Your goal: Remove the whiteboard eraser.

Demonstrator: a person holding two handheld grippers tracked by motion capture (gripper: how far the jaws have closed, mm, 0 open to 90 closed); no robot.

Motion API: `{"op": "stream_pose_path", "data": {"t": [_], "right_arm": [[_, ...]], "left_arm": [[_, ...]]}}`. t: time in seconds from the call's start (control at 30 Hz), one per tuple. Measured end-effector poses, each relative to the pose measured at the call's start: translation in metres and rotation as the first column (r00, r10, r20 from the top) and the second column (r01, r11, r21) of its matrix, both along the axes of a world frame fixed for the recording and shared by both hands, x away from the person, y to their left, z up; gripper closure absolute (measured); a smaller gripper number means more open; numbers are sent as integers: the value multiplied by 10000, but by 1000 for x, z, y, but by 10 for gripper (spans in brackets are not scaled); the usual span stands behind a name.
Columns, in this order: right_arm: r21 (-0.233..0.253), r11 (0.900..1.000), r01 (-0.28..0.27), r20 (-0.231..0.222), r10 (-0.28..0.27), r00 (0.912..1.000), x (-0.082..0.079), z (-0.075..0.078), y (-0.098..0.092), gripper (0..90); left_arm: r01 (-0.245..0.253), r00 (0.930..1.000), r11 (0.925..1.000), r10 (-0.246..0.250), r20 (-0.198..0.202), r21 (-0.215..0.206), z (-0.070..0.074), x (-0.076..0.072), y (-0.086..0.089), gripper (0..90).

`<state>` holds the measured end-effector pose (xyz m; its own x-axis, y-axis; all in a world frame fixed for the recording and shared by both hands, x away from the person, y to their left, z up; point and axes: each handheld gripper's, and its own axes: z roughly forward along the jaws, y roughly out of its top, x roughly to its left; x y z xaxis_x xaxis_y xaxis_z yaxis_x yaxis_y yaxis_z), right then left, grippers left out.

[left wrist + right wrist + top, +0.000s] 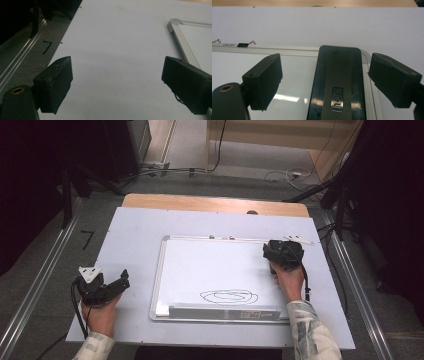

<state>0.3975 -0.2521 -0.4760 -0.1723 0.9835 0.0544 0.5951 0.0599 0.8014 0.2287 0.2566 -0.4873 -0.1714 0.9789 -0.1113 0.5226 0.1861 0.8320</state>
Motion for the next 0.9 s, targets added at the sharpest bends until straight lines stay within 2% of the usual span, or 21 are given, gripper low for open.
{"op": "stream_pose_path", "data": {"t": [0.17, 0.23, 0.33, 0.5, 0.57, 0.67, 0.9], "right_arm": [[-148, 9998, 101, -82, -103, 9999, 3, -4, -1, 112], [-102, 9998, 185, 17, -185, 9998, 2, -3, 0, 115], [-286, 9988, 387, 52, -386, 9992, 3, -4, -1, 116], [-134, 9990, 428, -9, -429, 9991, 5, -4, -3, 131], [-334, 9989, 317, -249, -325, 9992, 6, -6, -2, 174], [-450, 9988, 208, -249, -219, 9994, 5, -7, -1, 200], [-589, 9977, 323, -584, -358, 9977, 7, -10, -1, 275]], "left_arm": [[20, 10000, 10000, -20, -6, -21, 0, 0, 0, 100], [30, 10000, 10000, -30, -2, -14, 0, 1, 0, 100], [45, 10000, 10000, -45, -8, -32, 0, 1, -1, 100], [51, 10000, 10000, -51, -10, -44, 0, 1, 0, 100], [54, 10000, 10000, -54, -12, -57, 0, 1, 0, 100], [52, 10000, 9999, -52, -6, -91, -1, 1, 0, 100], [65, 10000, 9999, -66, -52, -119, -1, 1, 0, 100]]}}
